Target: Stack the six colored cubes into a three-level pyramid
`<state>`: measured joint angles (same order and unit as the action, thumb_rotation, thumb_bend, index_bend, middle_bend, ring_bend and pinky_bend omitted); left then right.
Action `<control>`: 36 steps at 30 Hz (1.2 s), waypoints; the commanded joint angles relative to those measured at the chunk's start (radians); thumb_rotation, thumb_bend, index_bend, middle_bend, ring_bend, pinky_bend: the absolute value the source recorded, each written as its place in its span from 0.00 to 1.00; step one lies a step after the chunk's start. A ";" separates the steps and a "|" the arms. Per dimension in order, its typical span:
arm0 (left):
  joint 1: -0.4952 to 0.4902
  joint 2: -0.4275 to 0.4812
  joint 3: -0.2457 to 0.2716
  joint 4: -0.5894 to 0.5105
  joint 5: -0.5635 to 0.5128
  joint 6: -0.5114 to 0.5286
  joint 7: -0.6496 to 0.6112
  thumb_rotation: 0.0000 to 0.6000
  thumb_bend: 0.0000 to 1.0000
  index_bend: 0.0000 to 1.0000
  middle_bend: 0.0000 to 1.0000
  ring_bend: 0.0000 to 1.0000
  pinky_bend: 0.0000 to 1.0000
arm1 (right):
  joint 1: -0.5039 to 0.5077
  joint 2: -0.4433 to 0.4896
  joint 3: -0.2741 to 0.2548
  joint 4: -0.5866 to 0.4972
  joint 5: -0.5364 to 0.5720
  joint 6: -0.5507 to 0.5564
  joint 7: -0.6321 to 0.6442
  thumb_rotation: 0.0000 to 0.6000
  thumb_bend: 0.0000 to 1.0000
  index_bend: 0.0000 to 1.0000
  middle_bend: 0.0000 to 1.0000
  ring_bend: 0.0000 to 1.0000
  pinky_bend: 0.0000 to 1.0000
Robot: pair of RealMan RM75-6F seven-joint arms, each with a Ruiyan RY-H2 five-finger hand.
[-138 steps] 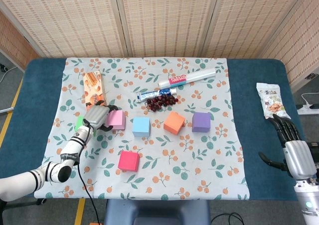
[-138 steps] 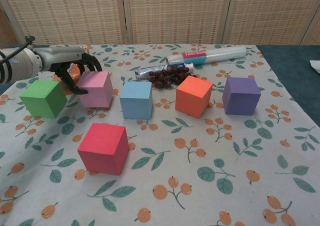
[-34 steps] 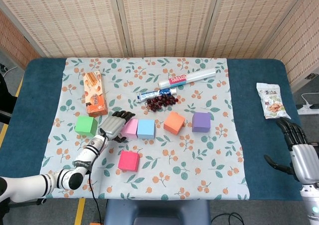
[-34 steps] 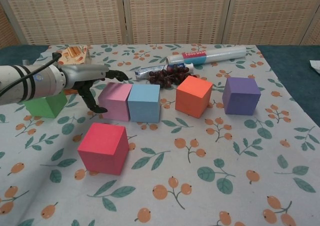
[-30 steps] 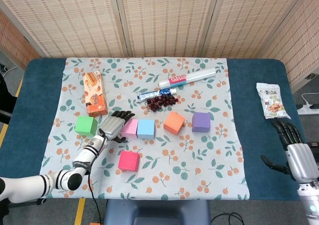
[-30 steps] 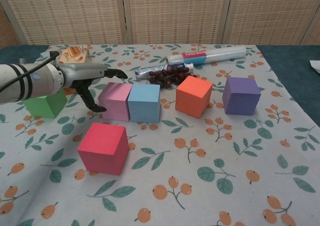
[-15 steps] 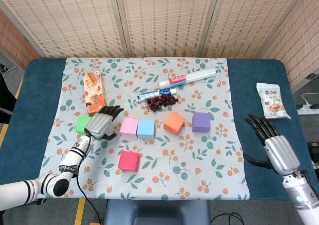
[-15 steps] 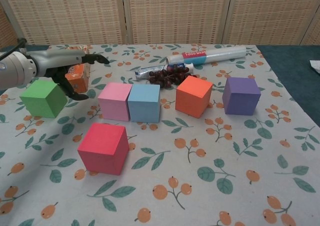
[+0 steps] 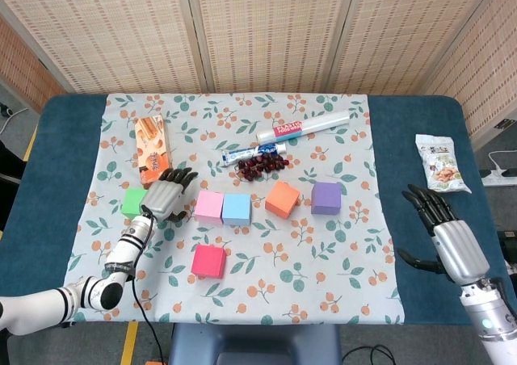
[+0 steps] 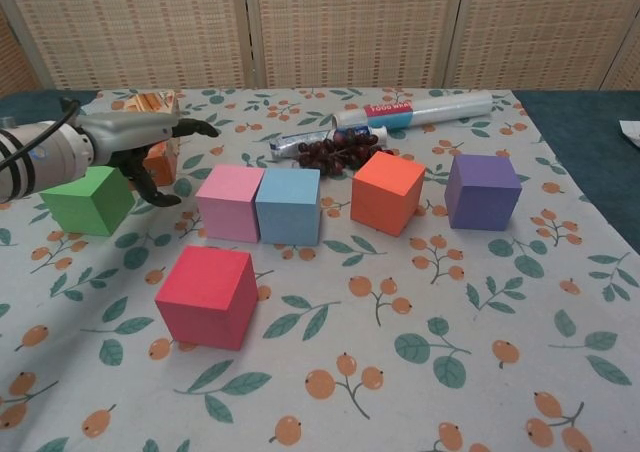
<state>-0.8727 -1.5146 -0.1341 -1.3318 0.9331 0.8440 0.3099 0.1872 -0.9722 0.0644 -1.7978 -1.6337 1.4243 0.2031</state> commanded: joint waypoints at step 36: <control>-0.017 -0.052 -0.030 0.033 0.012 -0.043 0.004 1.00 0.32 0.01 0.00 0.00 0.03 | -0.021 -0.001 -0.008 0.014 0.024 0.029 0.012 1.00 0.12 0.00 0.00 0.00 0.00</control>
<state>-0.8904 -1.5677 -0.1635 -1.2979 0.9453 0.8006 0.3145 0.1667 -0.9731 0.0568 -1.7839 -1.6101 1.4530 0.2147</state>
